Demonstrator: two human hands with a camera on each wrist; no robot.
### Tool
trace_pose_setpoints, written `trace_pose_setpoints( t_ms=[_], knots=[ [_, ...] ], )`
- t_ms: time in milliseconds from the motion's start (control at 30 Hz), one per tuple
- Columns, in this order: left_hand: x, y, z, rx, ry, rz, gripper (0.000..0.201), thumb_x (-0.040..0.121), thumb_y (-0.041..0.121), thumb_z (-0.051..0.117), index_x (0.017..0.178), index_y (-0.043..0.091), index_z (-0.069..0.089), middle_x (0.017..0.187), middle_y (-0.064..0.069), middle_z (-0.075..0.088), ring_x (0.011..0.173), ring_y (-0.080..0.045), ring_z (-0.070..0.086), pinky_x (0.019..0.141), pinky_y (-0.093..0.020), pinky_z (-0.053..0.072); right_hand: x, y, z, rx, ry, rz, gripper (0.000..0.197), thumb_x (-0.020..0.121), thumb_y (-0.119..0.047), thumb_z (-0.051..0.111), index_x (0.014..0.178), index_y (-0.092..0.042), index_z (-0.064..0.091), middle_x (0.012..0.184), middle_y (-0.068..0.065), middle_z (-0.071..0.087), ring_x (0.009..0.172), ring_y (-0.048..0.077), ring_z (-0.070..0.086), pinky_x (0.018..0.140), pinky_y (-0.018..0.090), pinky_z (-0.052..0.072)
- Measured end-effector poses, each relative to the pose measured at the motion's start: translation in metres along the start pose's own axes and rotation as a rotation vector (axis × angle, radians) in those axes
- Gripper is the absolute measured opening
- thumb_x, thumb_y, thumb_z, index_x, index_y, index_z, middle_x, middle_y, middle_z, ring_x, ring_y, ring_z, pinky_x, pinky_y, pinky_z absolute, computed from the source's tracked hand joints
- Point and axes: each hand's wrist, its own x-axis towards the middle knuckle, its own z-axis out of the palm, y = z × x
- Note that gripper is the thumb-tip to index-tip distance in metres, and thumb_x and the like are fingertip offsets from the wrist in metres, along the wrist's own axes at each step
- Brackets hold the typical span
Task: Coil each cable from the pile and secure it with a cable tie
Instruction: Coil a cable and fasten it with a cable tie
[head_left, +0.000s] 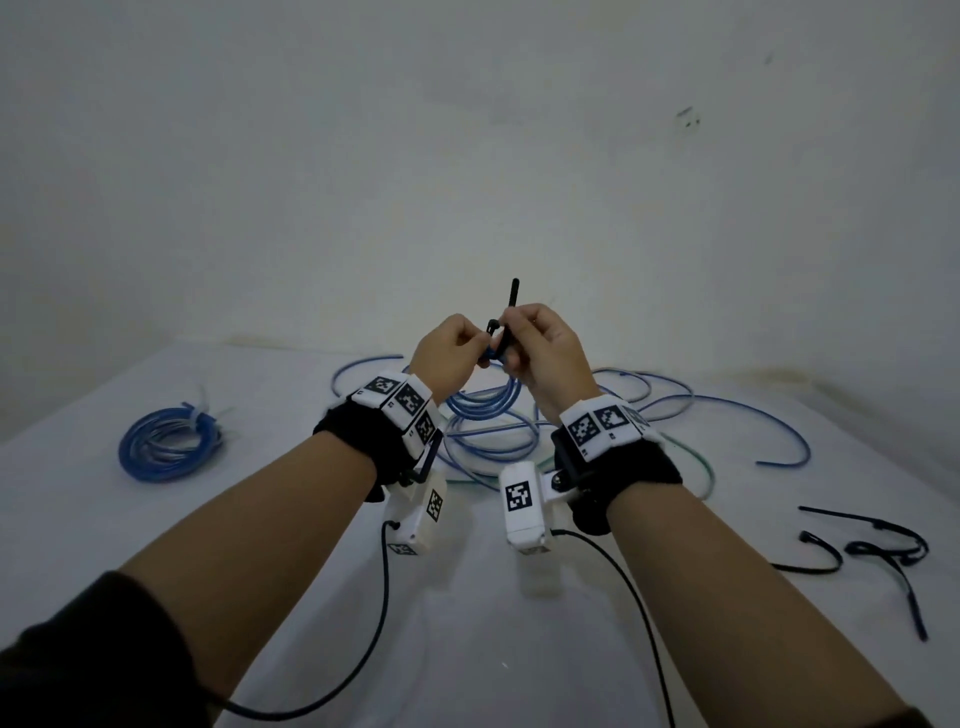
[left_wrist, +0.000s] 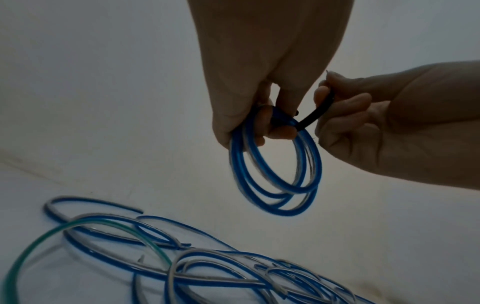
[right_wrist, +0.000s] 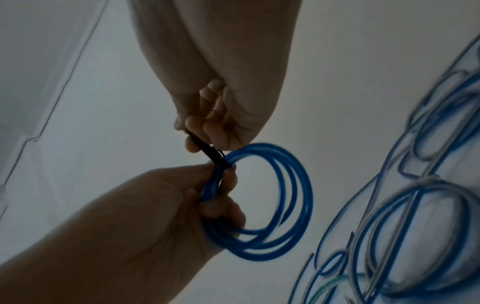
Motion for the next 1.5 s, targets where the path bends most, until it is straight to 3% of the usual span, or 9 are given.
trace_pose_setpoints(
  t_ms=[133,267,433,533,667,767,967,1300,1500],
  knots=[
    [0.000,-0.004,-0.010,0.001,0.046,0.008,0.022,0.089,0.027,0.060,0.071,0.021,0.048,0.073,0.003,0.056,0.066,-0.013,0.048,0.071,-0.033,0.042,-0.001,0.004,0.012,0.058,-0.017,0.045,0.023,0.099,-0.016,0.046,0.079,-0.009,0.054,0.071,0.009,0.057,0.046,0.011,0.042,0.049,0.023,0.037],
    [0.001,-0.009,-0.022,-0.006,0.145,0.032,0.021,0.089,0.021,0.058,0.072,0.025,0.048,0.071,0.005,0.055,0.064,-0.011,0.049,0.068,-0.030,0.042,0.000,0.009,0.019,0.052,-0.009,0.056,0.007,0.096,-0.009,0.050,0.090,-0.010,0.053,0.066,0.007,0.058,0.044,0.011,0.044,0.047,0.023,0.036],
    [-0.001,-0.008,-0.027,0.005,0.194,0.098,0.006,0.089,0.018,0.058,0.085,0.017,0.054,0.069,0.006,0.057,0.061,-0.005,0.049,0.056,-0.014,0.038,0.002,0.012,0.027,0.039,0.002,0.123,0.024,0.097,-0.012,0.048,0.074,-0.009,0.054,0.056,0.006,0.053,0.039,0.012,0.031,0.045,0.024,0.024],
    [-0.002,-0.009,-0.029,0.012,0.219,0.127,0.006,0.090,0.017,0.057,0.085,0.018,0.054,0.069,0.006,0.056,0.062,-0.005,0.048,0.052,-0.005,0.035,0.003,0.014,0.030,0.016,0.015,0.161,0.027,0.096,-0.012,0.050,0.069,-0.008,0.055,0.053,0.004,0.053,0.039,0.012,0.028,0.043,0.022,0.022],
    [0.000,-0.012,-0.035,0.001,0.222,0.131,0.020,0.090,0.017,0.056,0.075,0.028,0.050,0.069,0.004,0.055,0.060,-0.005,0.046,0.055,-0.013,0.035,0.003,0.016,0.031,0.012,0.013,0.185,0.026,0.094,-0.008,0.050,0.068,-0.006,0.054,0.052,0.004,0.053,0.039,0.012,0.031,0.045,0.024,0.023],
    [0.000,-0.015,-0.036,0.016,0.208,0.133,0.016,0.090,0.016,0.056,0.078,0.025,0.052,0.069,0.002,0.056,0.059,-0.007,0.046,0.057,-0.019,0.036,0.005,0.017,0.032,0.012,0.010,0.192,0.026,0.093,-0.006,0.049,0.068,-0.005,0.054,0.055,0.007,0.053,0.039,0.012,0.032,0.046,0.024,0.023],
    [-0.001,-0.019,-0.035,0.059,0.191,0.162,0.007,0.091,0.014,0.056,0.085,0.018,0.054,0.068,0.001,0.054,0.058,-0.006,0.045,0.050,-0.005,0.034,0.005,0.020,0.032,0.012,-0.001,0.200,0.025,0.093,-0.006,0.049,0.069,-0.004,0.054,0.056,0.008,0.052,0.036,0.010,0.032,0.043,0.021,0.024],
    [0.001,-0.022,-0.032,0.078,0.183,0.173,0.007,0.091,0.014,0.056,0.085,0.018,0.054,0.067,0.003,0.053,0.060,-0.007,0.046,0.051,-0.006,0.035,0.006,0.024,0.030,0.017,0.002,0.225,0.026,0.093,-0.006,0.049,0.068,-0.004,0.055,0.052,0.004,0.053,0.037,0.010,0.032,0.047,0.024,0.024],
    [0.000,-0.023,-0.032,0.138,0.155,0.238,0.010,0.090,0.010,0.056,0.083,0.016,0.053,0.069,0.001,0.053,0.063,-0.009,0.049,0.056,-0.011,0.035,0.005,0.025,0.030,-0.003,0.032,0.238,0.027,0.093,-0.007,0.050,0.067,-0.005,0.055,0.055,0.006,0.052,0.037,0.010,0.031,0.043,0.020,0.025]
  ],
)
